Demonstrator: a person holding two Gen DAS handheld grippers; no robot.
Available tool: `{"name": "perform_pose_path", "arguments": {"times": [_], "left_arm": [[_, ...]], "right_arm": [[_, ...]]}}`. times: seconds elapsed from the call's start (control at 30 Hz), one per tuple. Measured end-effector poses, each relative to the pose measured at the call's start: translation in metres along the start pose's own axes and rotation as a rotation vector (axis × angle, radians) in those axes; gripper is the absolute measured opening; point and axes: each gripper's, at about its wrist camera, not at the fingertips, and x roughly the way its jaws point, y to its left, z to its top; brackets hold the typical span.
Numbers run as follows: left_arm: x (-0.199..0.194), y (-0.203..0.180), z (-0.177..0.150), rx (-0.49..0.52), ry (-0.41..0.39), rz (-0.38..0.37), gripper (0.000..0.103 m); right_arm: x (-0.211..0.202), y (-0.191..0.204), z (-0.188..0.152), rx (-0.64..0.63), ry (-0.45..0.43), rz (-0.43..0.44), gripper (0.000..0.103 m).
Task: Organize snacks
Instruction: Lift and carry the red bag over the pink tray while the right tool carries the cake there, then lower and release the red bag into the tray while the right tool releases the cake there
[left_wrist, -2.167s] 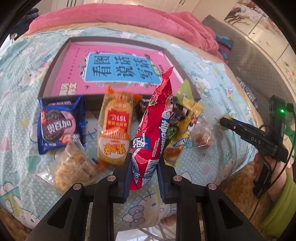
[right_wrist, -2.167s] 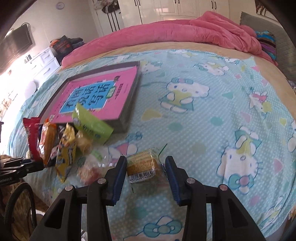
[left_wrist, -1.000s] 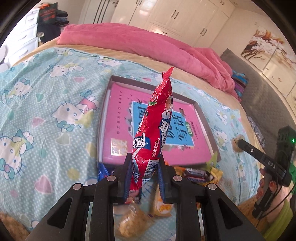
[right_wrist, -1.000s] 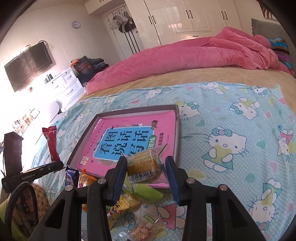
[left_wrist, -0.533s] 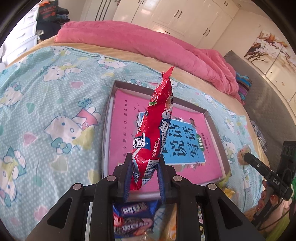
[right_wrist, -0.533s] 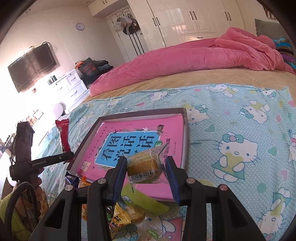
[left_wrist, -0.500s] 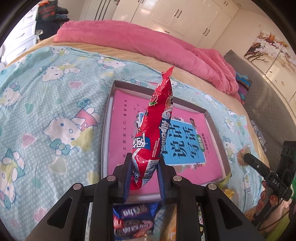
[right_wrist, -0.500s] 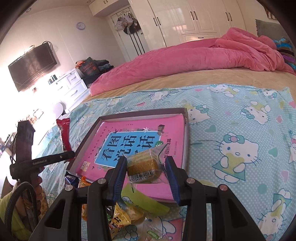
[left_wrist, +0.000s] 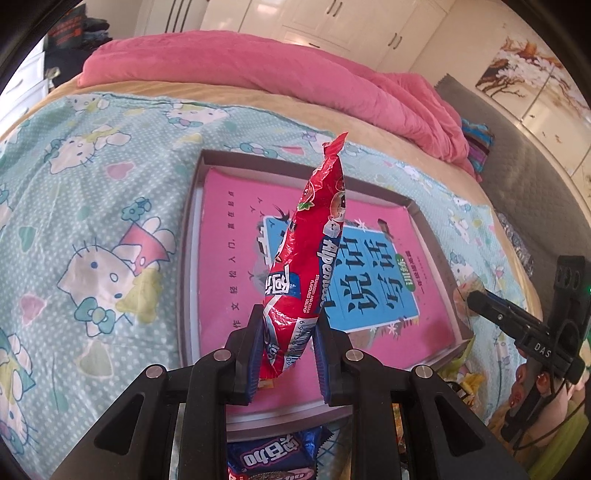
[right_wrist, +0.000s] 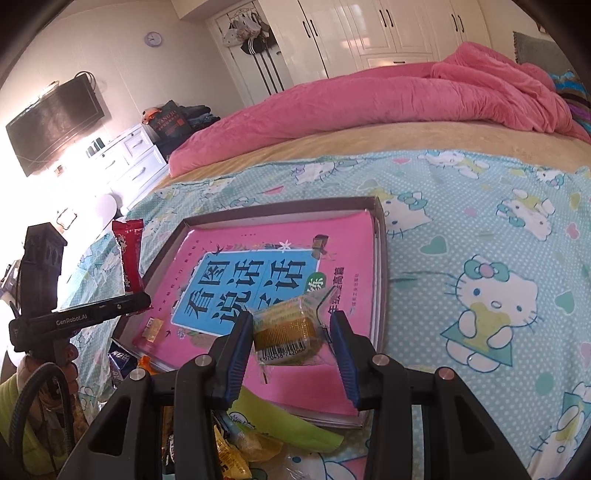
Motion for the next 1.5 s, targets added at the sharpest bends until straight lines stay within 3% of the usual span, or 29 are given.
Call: {"name": "perform_pose_path", "arguments": {"times": [0.67,1.5], "left_arm": [[0.021,0.005,-0.003,-0.024,0.064,0.006,0.025],[0.021,0.0,-0.005,-0.01,0.067,-0.001,0.026]], "right_arm": [[0.024,-0.01,-0.015,0.037,0.087,-0.027,0.044],[0.014,-0.007,-0.016,0.019,0.05,-0.039,0.046]]}}
